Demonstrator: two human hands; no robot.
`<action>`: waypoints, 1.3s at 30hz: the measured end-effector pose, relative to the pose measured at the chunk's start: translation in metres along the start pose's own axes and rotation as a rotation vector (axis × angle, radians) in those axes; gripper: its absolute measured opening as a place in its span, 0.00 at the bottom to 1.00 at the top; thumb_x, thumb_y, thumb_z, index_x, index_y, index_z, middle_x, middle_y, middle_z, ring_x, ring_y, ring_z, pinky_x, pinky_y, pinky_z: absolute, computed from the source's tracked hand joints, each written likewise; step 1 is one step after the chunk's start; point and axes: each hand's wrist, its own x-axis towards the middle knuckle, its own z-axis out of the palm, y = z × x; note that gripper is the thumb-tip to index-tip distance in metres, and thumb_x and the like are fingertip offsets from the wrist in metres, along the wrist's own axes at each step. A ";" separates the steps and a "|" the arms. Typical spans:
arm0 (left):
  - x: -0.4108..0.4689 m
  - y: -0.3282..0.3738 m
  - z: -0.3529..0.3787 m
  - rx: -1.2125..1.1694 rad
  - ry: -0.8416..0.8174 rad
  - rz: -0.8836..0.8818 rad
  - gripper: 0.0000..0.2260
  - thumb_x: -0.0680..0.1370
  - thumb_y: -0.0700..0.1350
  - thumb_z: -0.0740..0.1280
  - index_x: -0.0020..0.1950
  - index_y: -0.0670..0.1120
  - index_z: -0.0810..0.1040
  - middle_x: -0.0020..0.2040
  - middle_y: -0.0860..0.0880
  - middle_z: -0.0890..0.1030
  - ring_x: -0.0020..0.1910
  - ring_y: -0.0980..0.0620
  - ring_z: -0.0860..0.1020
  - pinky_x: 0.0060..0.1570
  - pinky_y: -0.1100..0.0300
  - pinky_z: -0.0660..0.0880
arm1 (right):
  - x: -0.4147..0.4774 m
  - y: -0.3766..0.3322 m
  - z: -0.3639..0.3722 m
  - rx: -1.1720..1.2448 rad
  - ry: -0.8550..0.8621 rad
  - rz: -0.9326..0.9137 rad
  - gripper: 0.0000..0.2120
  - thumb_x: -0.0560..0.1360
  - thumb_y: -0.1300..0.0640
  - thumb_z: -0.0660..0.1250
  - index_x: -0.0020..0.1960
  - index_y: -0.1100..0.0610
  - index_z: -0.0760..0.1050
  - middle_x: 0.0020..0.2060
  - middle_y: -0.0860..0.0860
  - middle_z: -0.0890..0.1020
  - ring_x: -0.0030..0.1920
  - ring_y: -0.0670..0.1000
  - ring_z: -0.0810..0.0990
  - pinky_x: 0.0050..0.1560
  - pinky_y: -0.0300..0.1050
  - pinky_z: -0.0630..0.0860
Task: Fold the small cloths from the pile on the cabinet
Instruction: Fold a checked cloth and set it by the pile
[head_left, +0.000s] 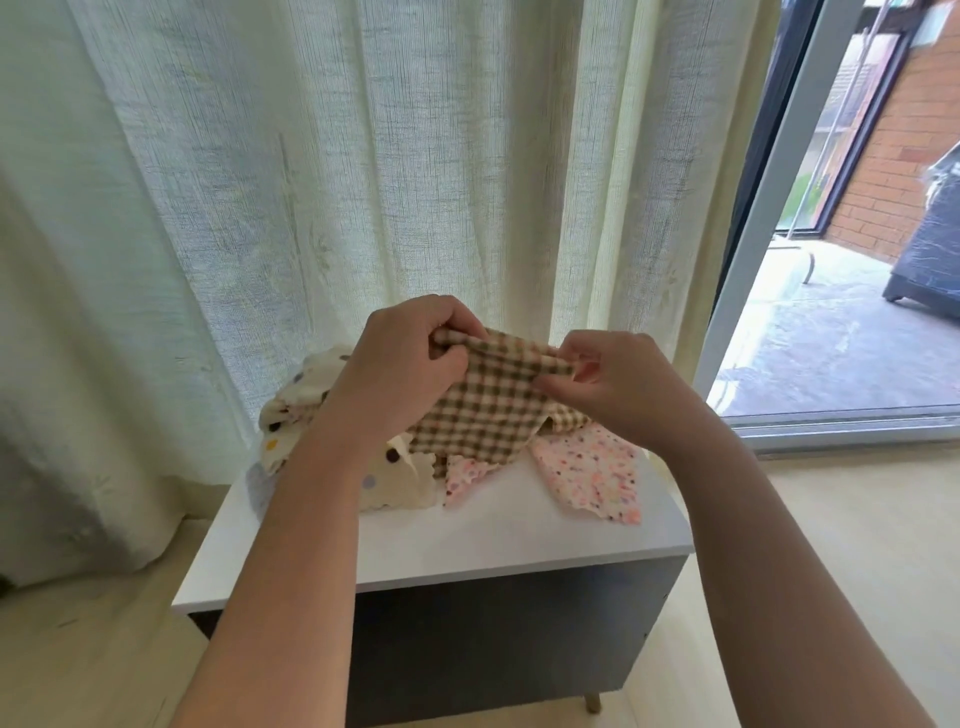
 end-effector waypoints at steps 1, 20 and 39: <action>0.001 -0.002 0.001 0.000 0.006 -0.002 0.11 0.76 0.36 0.67 0.47 0.53 0.80 0.40 0.58 0.80 0.42 0.63 0.76 0.42 0.76 0.70 | 0.001 0.000 0.000 -0.002 0.028 -0.005 0.09 0.71 0.48 0.74 0.43 0.50 0.76 0.37 0.47 0.83 0.39 0.45 0.82 0.41 0.44 0.80; 0.014 -0.005 0.053 -0.586 0.125 -0.581 0.11 0.77 0.57 0.64 0.42 0.53 0.81 0.62 0.45 0.79 0.53 0.49 0.81 0.59 0.47 0.76 | 0.008 -0.018 0.041 0.520 0.500 0.246 0.04 0.82 0.53 0.59 0.50 0.51 0.71 0.34 0.45 0.74 0.29 0.37 0.71 0.29 0.30 0.67; 0.013 0.001 0.036 -0.466 0.041 -0.396 0.23 0.71 0.67 0.67 0.47 0.47 0.78 0.41 0.49 0.83 0.39 0.51 0.83 0.42 0.50 0.82 | 0.006 -0.027 0.031 1.188 -0.141 0.267 0.22 0.82 0.46 0.55 0.55 0.60 0.81 0.50 0.55 0.85 0.52 0.55 0.84 0.55 0.52 0.78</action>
